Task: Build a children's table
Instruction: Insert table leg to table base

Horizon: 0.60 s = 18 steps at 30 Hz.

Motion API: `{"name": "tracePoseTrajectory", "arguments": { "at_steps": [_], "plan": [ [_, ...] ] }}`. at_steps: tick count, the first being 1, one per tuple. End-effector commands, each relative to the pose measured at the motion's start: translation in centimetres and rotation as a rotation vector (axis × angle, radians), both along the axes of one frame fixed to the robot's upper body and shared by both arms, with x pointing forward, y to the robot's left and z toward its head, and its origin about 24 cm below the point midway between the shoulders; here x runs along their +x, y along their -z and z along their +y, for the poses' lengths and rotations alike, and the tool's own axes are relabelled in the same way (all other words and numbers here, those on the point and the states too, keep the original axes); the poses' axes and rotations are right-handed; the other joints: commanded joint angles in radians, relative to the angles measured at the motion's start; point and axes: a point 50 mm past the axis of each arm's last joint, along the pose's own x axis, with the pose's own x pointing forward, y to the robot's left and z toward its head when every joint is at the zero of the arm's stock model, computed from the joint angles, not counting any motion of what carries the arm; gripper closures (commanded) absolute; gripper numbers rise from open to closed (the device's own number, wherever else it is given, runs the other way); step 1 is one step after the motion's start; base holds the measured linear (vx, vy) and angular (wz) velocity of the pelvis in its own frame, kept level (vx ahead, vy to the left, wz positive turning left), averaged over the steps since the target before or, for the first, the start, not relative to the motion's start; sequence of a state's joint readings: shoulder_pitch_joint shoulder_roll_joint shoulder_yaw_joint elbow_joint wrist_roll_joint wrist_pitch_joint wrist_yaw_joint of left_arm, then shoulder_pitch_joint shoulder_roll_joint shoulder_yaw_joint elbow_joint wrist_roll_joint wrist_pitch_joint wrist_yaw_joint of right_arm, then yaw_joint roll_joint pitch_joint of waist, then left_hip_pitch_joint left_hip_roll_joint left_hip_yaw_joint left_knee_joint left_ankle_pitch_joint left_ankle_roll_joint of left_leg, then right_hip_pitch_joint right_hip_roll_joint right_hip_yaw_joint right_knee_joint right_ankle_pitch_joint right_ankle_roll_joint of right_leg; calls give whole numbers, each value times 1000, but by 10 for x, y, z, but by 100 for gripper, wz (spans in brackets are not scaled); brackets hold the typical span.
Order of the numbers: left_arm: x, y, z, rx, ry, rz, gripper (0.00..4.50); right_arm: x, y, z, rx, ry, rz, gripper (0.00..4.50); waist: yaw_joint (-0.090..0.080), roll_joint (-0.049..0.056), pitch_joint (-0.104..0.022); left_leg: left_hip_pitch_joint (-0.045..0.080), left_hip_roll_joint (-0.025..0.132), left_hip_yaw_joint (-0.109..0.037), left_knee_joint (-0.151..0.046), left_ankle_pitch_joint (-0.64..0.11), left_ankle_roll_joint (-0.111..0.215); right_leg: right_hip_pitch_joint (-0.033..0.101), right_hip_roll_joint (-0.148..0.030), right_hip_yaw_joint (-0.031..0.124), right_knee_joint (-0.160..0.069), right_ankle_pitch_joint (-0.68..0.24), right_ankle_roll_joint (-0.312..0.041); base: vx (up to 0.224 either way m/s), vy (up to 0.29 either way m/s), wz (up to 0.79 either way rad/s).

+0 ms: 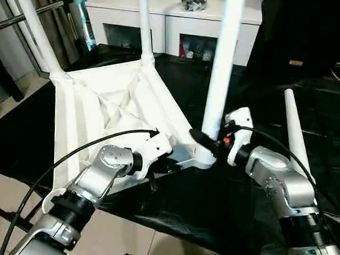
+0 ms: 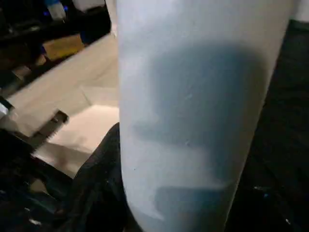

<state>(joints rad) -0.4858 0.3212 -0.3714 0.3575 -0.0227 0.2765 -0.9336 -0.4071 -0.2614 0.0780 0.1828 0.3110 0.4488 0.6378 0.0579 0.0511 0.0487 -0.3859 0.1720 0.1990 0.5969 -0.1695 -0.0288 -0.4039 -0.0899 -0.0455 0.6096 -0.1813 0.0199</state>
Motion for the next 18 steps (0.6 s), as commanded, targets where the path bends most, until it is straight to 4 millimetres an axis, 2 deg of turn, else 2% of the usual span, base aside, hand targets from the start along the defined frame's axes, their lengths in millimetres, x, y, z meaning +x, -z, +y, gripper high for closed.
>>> {"name": "tracePoseTrajectory", "arguments": {
  "at_steps": [1, 2, 3, 4, 12, 16, 17, 18],
  "plan": [
    [-2, 0, -4, -11, 44, 10, 450, 4, -4, 1, -12, -3, -40, 260, -1, -18, -59, 23, 49, -28, -78, -313, -14, 26, -56, 40, -93, -387, -173, 0, 0, 0],
    [-2, -1, -3, -17, 44, 16, 450, 6, -3, 1, -11, 11, -40, 260, -2, -20, -59, 21, 49, -28, -78, -311, -15, 27, -56, 39, -92, -378, -176, 0, 0, 0],
    [-1, 0, -2, -19, 43, 23, 450, 8, -2, 1, -10, 24, -40, 260, -3, -15, -59, 22, 48, -28, -79, -314, -16, 26, -54, 39, -93, -373, -178, 0, 0, 0],
    [-1, 0, -1, -8, 52, 25, 450, 9, -1, 1, -14, 24, -41, 260, -4, -14, -60, 22, 48, -28, -79, -316, -17, 27, -53, 39, -92, -363, -182, 0, 0, 0],
    [-2, 0, -5, -41, 57, 42, 450, 10, 8, 0, 21, -12, 0, 260, -1, -16, -62, 21, 50, -27, -78, -306, -7, 32, -53, 39, -85, -312, -205, 0, 0, 0],
    [2, 0, -5, -30, 45, 36, 450, 9, 16, -2, 22, -11, 11, 260, -2, -14, -60, 20, 49, -27, -78, -314, -6, 32, -54, 38, -90, -336, -201, 0, 0, 0],
    [2, -1, -5, -32, 40, 36, 450, 9, 18, -3, 28, -1, 12, 260, -2, -9, -59, 22, 49, -28, -79, -324, -9, 30, -55, 38, -91, -348, -199, 0, 0, 0],
    [2, -1, -5, -33, 40, 37, 450, 9, 18, -4, 29, 4, 12, 260, -2, -11, -59, 23, 50, -29, -80, -336, -12, 30, -54, 37, -92, -360, -197, 0, 0, 0]
  ]
}}
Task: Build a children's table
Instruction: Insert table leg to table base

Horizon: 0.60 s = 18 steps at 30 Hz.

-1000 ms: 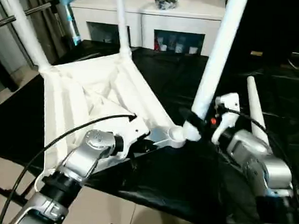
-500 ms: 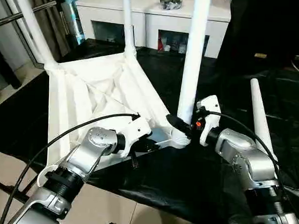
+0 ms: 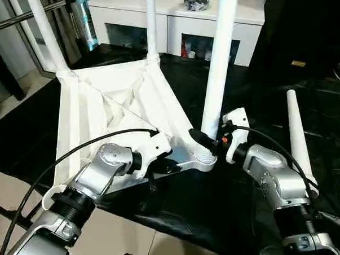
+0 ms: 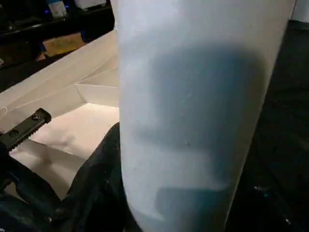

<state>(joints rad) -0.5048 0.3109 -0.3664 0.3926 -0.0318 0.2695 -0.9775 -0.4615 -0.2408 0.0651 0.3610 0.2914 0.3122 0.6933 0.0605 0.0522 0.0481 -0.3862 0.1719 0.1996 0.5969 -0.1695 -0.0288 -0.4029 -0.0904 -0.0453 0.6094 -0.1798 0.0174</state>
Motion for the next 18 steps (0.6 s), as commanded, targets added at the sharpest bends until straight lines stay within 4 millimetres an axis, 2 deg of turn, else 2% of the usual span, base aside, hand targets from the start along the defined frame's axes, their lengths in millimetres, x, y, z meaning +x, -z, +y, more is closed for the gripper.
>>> {"name": "tracePoseTrajectory", "arguments": {
  "at_steps": [1, 4, 6, 7, 9, 10, 11, 12, 14, 15, 16, 17, 18],
  "plan": [
    [1, -1, -3, -22, 4, 12, 450, -4, 12, -7, 26, 49, 37, 260, -6, -10, -58, 24, 50, -30, -81, -346, -15, 28, -53, 37, -93, -371, -192, 0, 0, 0],
    [4, -2, -3, -17, -10, 13, 450, -9, 24, -18, 71, 129, 54, 260, -4, -2, -58, 29, 50, -31, -83, -377, -22, 25, -55, 38, -96, -381, -192, 0, 0, 0],
    [4, -2, -3, -16, -14, 12, 450, -10, 27, -20, 80, 147, 56, 260, -5, -6, -58, 28, 50, -31, -83, -379, -23, 26, -54, 37, -97, -376, -193, 0, 0, 0],
    [6, -2, -3, -17, -21, 9, 450, -13, 31, -25, 104, 185, 56, 260, -5, 2, -57, 31, 52, -31, -86, -395, -25, 22, -51, 36, -98, -370, -195, 0, 0, 0],
    [7, -2, -3, -20, -27, 5, 450, -16, 34, -29, 140, 216, 59, 260, -5, 1, -57, 35, 52, -31, -86, -415, -28, 21, -52, 37, -99, -368, -202, 0, 0, 0],
    [8, -3, -2, -22, -29, 4, 450, -19, 38, -32, 173, 234, 62, 260, -7, 4, -57, 32, 51, -32, -88, -417, -27, 24, -53, 37, -99, -369, -202, 0, 0, 0],
    [8, -3, -2, -22, -30, 2, 450, -21, 40, -34, 185, 244, 61, 260, -5, 14, -58, 31, 51, -34, -88, -421, -28, 25, -55, 36, -98, -370, -201, 0, 0, 0],
    [8, -3, -2, -22, -32, 2, 450, -23, 41, -35, 193, 252, 59, 260, -6, 10, -57, 32, 52, -33, -89, -430, -27, 24, -54, 36, -101, -377, -198, 0, 0, 0],
    [10, -4, -2, -20, -40, -5, 450, -31, 50, -37, 190, 246, 67, 260, -6, 24, -58, 29, 52, -36, -91, -434, -26, 28, -55, 33, -100, -380, -195, 0, 0, 0],
    [10, -4, -2, -21, -42, -6, 450, -34, 53, -37, 184, 245, 65, 260, -7, 17, -56, 33, 51, -33, -90, -447, -25, 23, -54, 34, -106, -391, -193, 0, 0, 0],
    [11, -4, -2, -21, -44, -7, 450, -38, 55, -38, 188, 240, 67, 260, -5, 23, -57, 37, 52, -34, -89, -452, -26, 22, -55, 34, -106, -396, -194, 0, 0, 0],
    [11, -4, -2, -21, -46, -8, 450, -40, 56, -39, 183, 244, 58, 260, -6, 21, -55, 38, 53, -34, -91, -463, -25, 21, -54, 35, -108, -410, -192, 0, 0, 0],
    [12, -3, -2, -19, -49, -9, 450, -42, 56, -40, 179, 244, 50, 260, -6, 28, -56, 37, 53, -36, -91, -463, -27, 23, -56, 35, -107, -410, -191, 0, 0, 0]
  ]
}}
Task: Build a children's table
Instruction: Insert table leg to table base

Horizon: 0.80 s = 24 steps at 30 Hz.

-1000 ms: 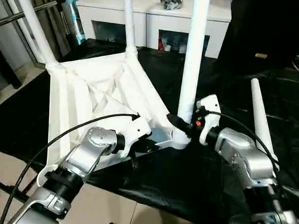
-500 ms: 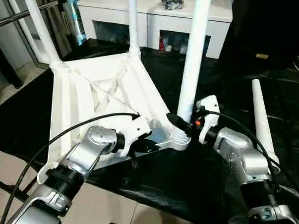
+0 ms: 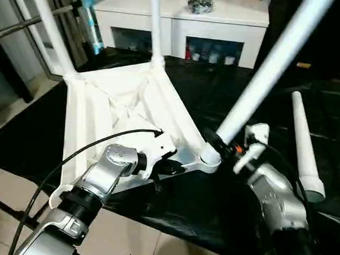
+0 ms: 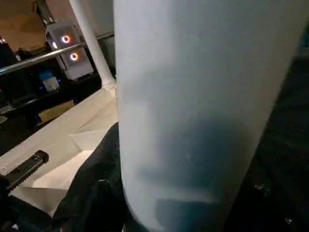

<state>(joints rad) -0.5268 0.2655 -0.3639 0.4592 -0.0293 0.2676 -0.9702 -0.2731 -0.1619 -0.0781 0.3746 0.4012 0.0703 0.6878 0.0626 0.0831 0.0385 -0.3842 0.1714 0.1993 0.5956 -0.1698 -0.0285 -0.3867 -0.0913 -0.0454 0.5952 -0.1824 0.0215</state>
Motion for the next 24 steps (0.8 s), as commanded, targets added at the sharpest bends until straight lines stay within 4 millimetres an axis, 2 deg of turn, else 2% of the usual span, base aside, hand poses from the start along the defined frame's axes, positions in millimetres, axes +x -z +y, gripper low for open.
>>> {"name": "tracePoseTrajectory", "arguments": {
  "at_steps": [1, 2, 5, 7, 8, 13, 16, 17, 19, 20, 21, 22, 24],
  "plan": [
    [10, -9, 6, 0, -42, -45, 450, -14, 27, -14, -49, 35, 116, 260, -12, -2, -46, 33, 53, -37, -93, -468, -28, 10, -53, 32, -95, -407, -189, 0, 0, 0],
    [10, -8, 6, 0, -44, -46, 450, -16, 28, -16, -102, 41, 101, 260, -12, 3, -47, 31, 53, -38, -95, -466, -27, 12, -55, 32, -94, -405, -188, 0, 0, 0],
    [10, -8, 5, 0, -43, -48, 450, -16, 30, -19, -167, 26, 74, 260, -14, 1, -45, 34, 52, -38, -94, -489, -28, 7, -56, 32, -100, -450, -181, 0, 0, 0],
    [10, -8, 5, 0, -43, -49, 450, -14, 31, -20, -198, 16, 69, 260, -18, 0, -42, 31, 52, -41, -96, -501, -29, 8, -58, 30, -102, -489, -169, 0, 0, 0],
    [10, -8, 4, 0, -42, -49, 450, -13, 31, -18, -211, 3, 68, 260, -19, 3, -42, 32, 52, -41, -95, -511, -31, 6, -59, 30, -103, -502, -167, 0, 0, 0],
    [7, -7, 3, -2, -11, -42, 450, -4, 26, 1, -313, -142, 78, 260, -31, -3, -38, 35, 51, -47, -97, -552, -36, 0, -58, 28, -112, -578, -138, 0, 0, 0],
    [4, -7, 2, 1, 21, -36, 450, 1, 26, 10, -340, -218, 92, 260, -40, -1, -37, 32, 50, -49, -98, -569, -36, 0, -57, 26, -111, -582, -138, 0, 0, 0],
    [3, -7, 1, 3, 40, -33, 450, 2, 25, 13, -350, -254, 90, 260, -43, -4, -37, 31, 50, -50, -98, -571, -35, 1, -59, 26, -112, -588, -137, 0, 0, 0],
    [1, -7, 1, 4, 57, -29, 450, 4, 24, 15, -361, -283, 87, 260, -47, 0, -37, 26, 51, -53, -100, -571, -34, 4, -60, 25, -111, -586, -138, 0, 0, 0],
    [1, -7, 1, 4, 57, -29, 450, 4, 24, 15, -361, -283, 87, 260, -48, 0, -37, 27, 51, -52, -100, -573, -34, 2, -59, 25, -111, -581, -139, 0, 0, 0],
    [0, -7, 1, 7, 69, -28, 450, 5, 23, 16, -365, -303, 88, 260, -48, -3, -39, 30, 52, -51, -100, -573, -34, 1, -58, 26, -112, -561, -145, 0, 0, 0],
    [-1, -8, 1, 15, 88, -27, 450, 6, 22, 17, -376, -335, 87, 260, -49, -14, -40, 28, 52, -49, -100, -562, -29, 2, -57, 27, -111, -541, -153, 0, 0, 0],
    [-2, -8, 1, 22, 105, -26, 450, 6, 20, 18, -382, -378, 91, 260, -46, -7, -41, 28, 53, -49, -100, -550, -25, 3, -58, 28, -107, -525, -163, 0, 0, 0]
  ]
}}
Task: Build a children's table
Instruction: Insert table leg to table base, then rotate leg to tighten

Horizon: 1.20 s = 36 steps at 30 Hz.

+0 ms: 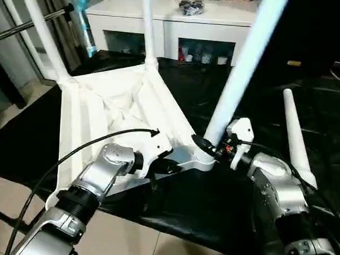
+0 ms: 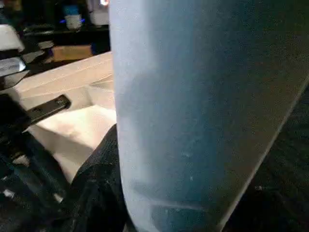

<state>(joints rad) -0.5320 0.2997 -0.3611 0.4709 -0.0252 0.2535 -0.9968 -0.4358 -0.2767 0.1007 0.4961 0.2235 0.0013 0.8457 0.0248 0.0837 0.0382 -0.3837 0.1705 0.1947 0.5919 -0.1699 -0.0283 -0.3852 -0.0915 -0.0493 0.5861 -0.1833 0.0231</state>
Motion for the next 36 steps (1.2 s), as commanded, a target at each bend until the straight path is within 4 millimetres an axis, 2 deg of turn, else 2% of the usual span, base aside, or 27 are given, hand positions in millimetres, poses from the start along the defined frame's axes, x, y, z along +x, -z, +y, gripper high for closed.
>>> {"name": "tracePoseTrajectory", "arguments": {
  "at_steps": [1, 2, 3, 4, 5, 6, 7, 11, 13, 16, 18, 23, 27, 28, 30, 31, 33, 35, 36],
  "plan": [
    [-5, -8, -9, 5, 129, -21, 450, -15, 34, 1, -106, -112, 192, 260, -7, -13, -42, 28, 55, -40, -95, -532, -20, 1, -57, 33, -98, -501, -173, 0, 0, 0],
    [-6, -8, -9, 11, 138, -24, 450, -17, 33, 1, -118, -146, 192, 260, -4, -28, -44, 27, 56, -38, -94, -508, -10, 4, -57, 35, -95, -479, -183, 0, 0, 0],
    [-6, -8, -9, 15, 144, -27, 450, -18, 33, 1, -126, -168, 191, 260, 4, -17, -46, 28, 58, -35, -94, -477, -4, 4, -59, 37, -92, -447, -195, 0, 0, 0],
    [-6, -8, -8, 21, 152, -33, 450, -18, 34, 1, -133, -183, 187, 260, 4, -40, -48, 25, 59, -29, -92, -447, 4, 6, -56, 38, -92, -405, -206, 0, 0, 0],
    [-7, -8, -8, 22, 160, -37, 450, -21, 34, 0, -141, -212, 187, 260, 8, -38, -51, 21, 59, -32, -92, -419, 9, 12, -58, 39, -83, -378, -213, 0, 0, 0],
    [-7, -8, -8, 22, 160, -37, 450, -21, 34, 0, -141, -212, 187, 260, 12, -30, -50, 20, 61, -29, -94, -391, 15, 13, -58, 39, -81, -338, -222, 0, 0, 0],
    [-8, -10, -6, 24, 186, -46, 450, -26, 35, 0, -155, -267, 185, 260, 11, -36, -52, 19, 61, -28, -93, -372, 19, 16, -56, 37, -77, -303, -231, 0, 0, 0],
    [-10, -11, -1, 36, 225, -55, 450, -31, 35, -1, -159, -334, 179, 260, 12, -37, -57, 20, 62, -24, -92, -334, 32, 22, -52, 36, -68, -211, -255, 0, 0, 0],
    [-14, -12, 4, 34, 281, -49, 450, -36, 33, -2, -133, -388, 190, 260, 15, -36, -59, 21, 63, -22, -91, -316, 46, 27, -53, 33, -66, -178, -265, 0, 0, 0],
    [-19, -10, 9, 57, 319, -32, 450, -41, 34, -3, -142, -441, 190, 260, 21, -34, -59, 22, 65, -21, -92, -304, 51, 28, -52, 32, -63, -156, -276, 0, 0, 0],
    [-19, -8, 12, 74, 327, -27, 450, -43, 34, -2, -143, -449, 188, 260, 21, -35, -58, 22, 65, -20, -93, -311, 48, 27, -53, 32, -64, -167, -276, 0, 0, 0],
    [-16, -9, 13, 72, 304, -33, 450, -44, 35, -2, -130, -447, 182, 260, 21, -35, -55, 27, 65, -22, -97, -361, 16, 24, -55, 35, -71, -244, -264, 0, 0, 0],
    [-11, -11, 13, 60, 252, -43, 450, -42, 37, -3, -121, -392, 165, 260, 21, -33, -56, 27, 64, -22, -96, -354, 13, 25, -54, 35, -70, -216, -267, 0, 0, 0],
    [-7, -11, 10, 44, 209, -43, 450, -37, 39, -3, -104, -314, 163, 260, 21, -34, -55, 26, 64, -23, -97, -355, 12, 25, -54, 35, -70, -218, -267, 0, 0, 0],
    [1, -15, 4, -3, 122, -43, 450, -26, 42, -4, -61, -147, 160, 260, 16, -34, -49, 27, 62, -23, -100, -395, -1, 21, -55, 35, -76, -283, -260, 0, 0, 0],
    [5, -17, -1, -25, 76, -45, 450, -22, 44, -4, -37, -64, 176, 260, 10, -37, -45, 34, 59, -29, -102, -458, -29, 16, -60, 34, -85, -405, -233, 0, 0, 0],
    [13, -20, -10, -49, 3, -51, 450, -15, 48, -3, -17, 40, 194, 260, 0, -36, -43, 33, 57, -36, -103, -496, -45, 15, -61, 32, -92, -484, -203, 0, 0, 0],
    [17, -22, -17, -59, -43, -45, 450, -11, 52, -1, -27, 106, 209, 260, -5, -35, -43, 31, 58, -41, -106, -512, -52, 15, -62, 30, -95, -504, -182, 0, 0, 0],
    [20, -23, -23, -69, -82, -39, 450, -7, 55, 1, -38, 159, 227, 260, -7, -38, -41, 31, 56, -41, -106, -519, -51, 14, -60, 29, -98, -511, -178, 0, 0, 0]
  ]
}}
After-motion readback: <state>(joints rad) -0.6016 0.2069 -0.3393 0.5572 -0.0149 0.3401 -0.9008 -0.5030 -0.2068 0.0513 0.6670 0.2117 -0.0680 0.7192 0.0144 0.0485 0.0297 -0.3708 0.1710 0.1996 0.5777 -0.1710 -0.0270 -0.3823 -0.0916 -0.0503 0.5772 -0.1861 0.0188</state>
